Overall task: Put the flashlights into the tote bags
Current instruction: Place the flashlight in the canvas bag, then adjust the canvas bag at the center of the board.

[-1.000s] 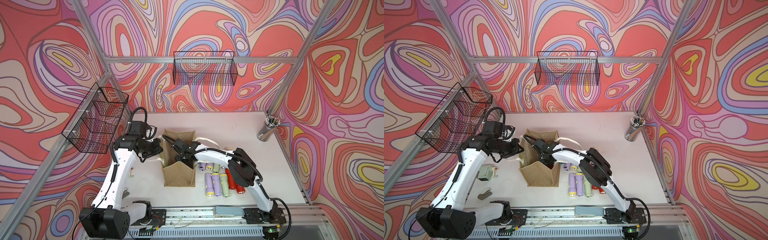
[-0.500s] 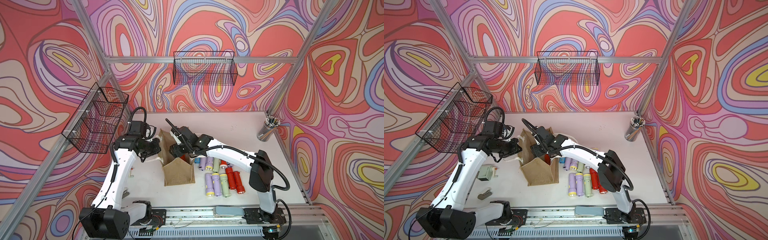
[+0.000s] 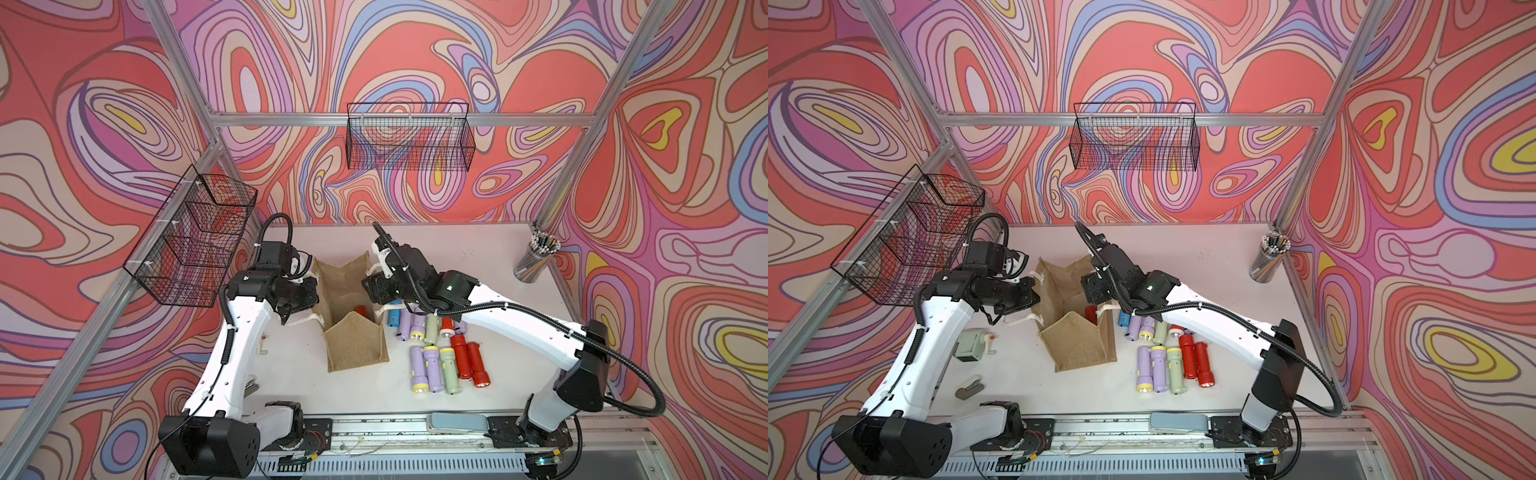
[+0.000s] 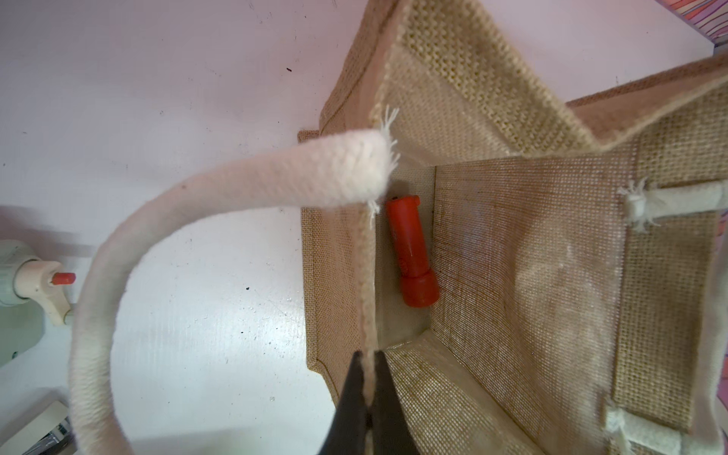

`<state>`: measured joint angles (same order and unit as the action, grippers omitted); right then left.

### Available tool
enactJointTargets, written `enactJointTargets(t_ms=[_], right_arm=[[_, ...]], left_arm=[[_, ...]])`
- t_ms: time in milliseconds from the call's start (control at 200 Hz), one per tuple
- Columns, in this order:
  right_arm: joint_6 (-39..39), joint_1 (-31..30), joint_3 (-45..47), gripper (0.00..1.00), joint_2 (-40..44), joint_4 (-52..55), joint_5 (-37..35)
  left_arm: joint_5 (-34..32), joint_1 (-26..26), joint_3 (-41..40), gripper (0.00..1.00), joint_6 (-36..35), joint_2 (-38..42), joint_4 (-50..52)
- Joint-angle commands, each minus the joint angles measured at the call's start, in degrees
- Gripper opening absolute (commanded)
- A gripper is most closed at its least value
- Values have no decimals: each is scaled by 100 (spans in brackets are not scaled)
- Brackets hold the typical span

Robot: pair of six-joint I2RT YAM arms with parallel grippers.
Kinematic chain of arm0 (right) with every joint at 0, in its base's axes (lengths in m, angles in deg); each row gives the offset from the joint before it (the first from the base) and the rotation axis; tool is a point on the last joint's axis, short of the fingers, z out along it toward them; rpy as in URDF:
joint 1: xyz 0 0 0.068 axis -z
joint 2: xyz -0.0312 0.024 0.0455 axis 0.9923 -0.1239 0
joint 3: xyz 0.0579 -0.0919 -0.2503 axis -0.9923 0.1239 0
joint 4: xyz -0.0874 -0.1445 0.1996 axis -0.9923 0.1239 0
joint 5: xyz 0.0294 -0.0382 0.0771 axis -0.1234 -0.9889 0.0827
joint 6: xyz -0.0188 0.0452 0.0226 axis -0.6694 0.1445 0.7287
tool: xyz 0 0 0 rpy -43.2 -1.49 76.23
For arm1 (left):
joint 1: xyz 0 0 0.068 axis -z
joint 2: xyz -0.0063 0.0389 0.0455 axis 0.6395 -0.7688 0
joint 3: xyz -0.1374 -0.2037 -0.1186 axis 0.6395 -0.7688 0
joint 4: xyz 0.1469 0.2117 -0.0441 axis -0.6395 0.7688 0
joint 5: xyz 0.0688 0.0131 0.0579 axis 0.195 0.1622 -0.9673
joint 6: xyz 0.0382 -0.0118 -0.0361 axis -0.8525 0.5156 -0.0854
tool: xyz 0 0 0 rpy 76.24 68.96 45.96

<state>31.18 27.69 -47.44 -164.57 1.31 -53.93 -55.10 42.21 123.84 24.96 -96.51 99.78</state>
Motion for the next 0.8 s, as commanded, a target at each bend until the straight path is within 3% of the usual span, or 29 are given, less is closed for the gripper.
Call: enactJointTargets(t_ms=[0, 205, 441, 661, 791], right_arm=[[316, 9, 334, 68, 466, 107, -729], [1197, 9, 940, 65, 1302, 605, -1353], [2262, 9, 1836, 63, 2127, 828, -1509], [2903, 9, 2003, 59, 2026, 1452, -1459], [3076, -2, 2312, 58, 1953, 1243, -1365]], left_arm=[[-268, -53, 297, 0, -353, -51, 199], [-523, -53, 400, 0, -412, 111, -60], [157, -53, 529, 0, -448, -277, -174], [233, -53, 508, 0, -437, -237, -294], [78, -53, 349, 1, -430, -74, -363]])
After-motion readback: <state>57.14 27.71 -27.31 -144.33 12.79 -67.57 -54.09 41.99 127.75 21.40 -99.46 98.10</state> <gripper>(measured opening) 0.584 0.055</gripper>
